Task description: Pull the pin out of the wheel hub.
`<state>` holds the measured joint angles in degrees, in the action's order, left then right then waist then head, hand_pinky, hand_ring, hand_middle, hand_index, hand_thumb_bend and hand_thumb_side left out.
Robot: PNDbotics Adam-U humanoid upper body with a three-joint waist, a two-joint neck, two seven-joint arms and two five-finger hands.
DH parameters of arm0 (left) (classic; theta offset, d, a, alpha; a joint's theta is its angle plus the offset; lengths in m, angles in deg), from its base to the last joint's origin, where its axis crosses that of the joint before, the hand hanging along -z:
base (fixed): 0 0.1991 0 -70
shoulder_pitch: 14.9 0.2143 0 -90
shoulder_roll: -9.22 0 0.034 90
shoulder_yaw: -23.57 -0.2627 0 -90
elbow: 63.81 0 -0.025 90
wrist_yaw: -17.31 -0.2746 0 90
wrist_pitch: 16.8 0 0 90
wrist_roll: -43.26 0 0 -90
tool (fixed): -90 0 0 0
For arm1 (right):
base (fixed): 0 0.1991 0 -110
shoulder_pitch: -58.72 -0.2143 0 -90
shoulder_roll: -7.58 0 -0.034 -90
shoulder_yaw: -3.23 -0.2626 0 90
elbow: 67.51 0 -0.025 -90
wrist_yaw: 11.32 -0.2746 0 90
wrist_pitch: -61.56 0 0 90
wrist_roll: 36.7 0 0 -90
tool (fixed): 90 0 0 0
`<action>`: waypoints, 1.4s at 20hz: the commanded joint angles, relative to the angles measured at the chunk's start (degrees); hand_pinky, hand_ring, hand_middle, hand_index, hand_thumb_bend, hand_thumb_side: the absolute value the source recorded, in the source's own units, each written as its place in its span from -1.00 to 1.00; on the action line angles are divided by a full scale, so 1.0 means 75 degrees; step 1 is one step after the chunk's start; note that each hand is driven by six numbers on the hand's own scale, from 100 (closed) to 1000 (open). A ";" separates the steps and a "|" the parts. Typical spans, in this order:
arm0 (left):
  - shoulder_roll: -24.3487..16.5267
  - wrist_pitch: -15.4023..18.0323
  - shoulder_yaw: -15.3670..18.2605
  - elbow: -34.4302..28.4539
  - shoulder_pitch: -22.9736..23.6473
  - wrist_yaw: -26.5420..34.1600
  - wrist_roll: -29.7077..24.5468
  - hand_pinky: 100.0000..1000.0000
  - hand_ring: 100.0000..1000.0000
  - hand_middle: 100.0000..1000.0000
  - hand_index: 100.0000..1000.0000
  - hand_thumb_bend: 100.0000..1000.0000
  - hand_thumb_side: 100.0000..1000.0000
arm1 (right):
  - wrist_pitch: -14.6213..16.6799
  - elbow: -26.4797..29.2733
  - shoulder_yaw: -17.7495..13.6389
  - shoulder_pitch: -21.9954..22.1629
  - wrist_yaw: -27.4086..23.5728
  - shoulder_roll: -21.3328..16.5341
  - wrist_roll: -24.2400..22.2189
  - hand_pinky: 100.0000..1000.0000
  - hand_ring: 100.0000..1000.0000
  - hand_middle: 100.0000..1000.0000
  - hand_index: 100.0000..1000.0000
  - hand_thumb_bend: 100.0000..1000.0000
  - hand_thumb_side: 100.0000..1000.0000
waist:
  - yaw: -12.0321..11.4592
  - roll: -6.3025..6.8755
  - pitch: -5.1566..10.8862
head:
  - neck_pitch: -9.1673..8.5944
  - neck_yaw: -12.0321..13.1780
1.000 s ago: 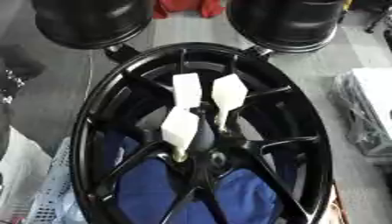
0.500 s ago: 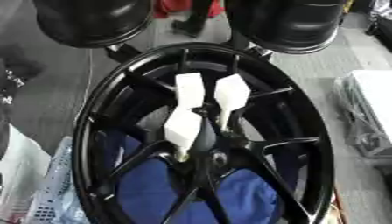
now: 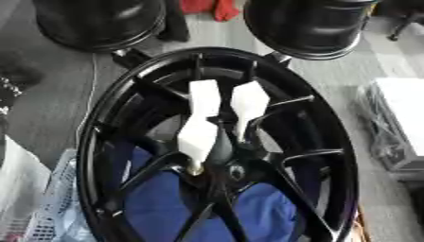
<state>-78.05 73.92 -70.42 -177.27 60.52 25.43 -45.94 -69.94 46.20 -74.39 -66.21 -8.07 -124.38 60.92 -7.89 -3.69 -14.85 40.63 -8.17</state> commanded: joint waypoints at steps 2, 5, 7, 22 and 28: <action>-0.0196 -0.0010 0.0008 -0.0151 -0.0027 0.0040 -0.0021 0.64 0.36 0.18 0.49 -1.00 0.36 | 0.0304 0.0117 0.0098 -0.0366 0.0525 -0.0440 -0.1348 0.37 0.45 0.43 0.41 -1.00 -0.53 | 0.0001 0.0008 0.0204 | -0.0067 -0.0003; -0.0201 -0.0013 0.0004 -0.0151 -0.0030 0.0041 -0.0020 0.64 0.36 0.18 0.49 -1.00 0.36 | 0.0713 0.0117 0.0176 -0.0525 0.0682 -0.0480 -0.2056 0.40 0.46 0.44 0.42 -1.00 -0.53 | 0.0011 0.0008 0.0202 | -0.0057 0.0005; -0.0201 -0.0017 0.0002 -0.0151 -0.0029 0.0042 -0.0021 0.64 0.36 0.18 0.49 -1.00 0.36 | 0.0977 0.0117 0.0242 -0.0574 0.0694 -0.0506 -0.2409 0.43 0.48 0.45 0.45 -0.98 -0.52 | 0.0017 0.0011 0.0199 | -0.0049 0.0008; -0.0215 -0.0024 -0.0029 -0.0151 -0.0047 0.0058 -0.0051 0.64 0.36 0.18 0.49 -1.00 0.36 | 0.1692 0.0117 0.1130 -0.0908 0.0337 -0.0456 -0.3691 0.48 0.54 0.53 0.54 -0.70 -0.44 | 0.0026 0.0034 0.0212 | 0.0013 -0.0037; -0.0205 -0.0043 -0.0050 -0.0151 -0.0041 0.0072 -0.0073 0.63 0.36 0.18 0.49 -1.00 0.36 | 0.1507 0.0117 0.1825 -0.1234 0.0332 -0.0176 -0.4064 0.51 0.57 0.57 0.62 -0.38 -0.66 | -0.0005 0.0026 0.0239 | 0.0045 -0.0078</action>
<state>-78.49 73.53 -70.80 -177.27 60.54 25.65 -46.35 -58.46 46.38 -60.97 -74.52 -5.06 -125.00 31.08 -7.89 -3.66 -14.58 40.87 -8.56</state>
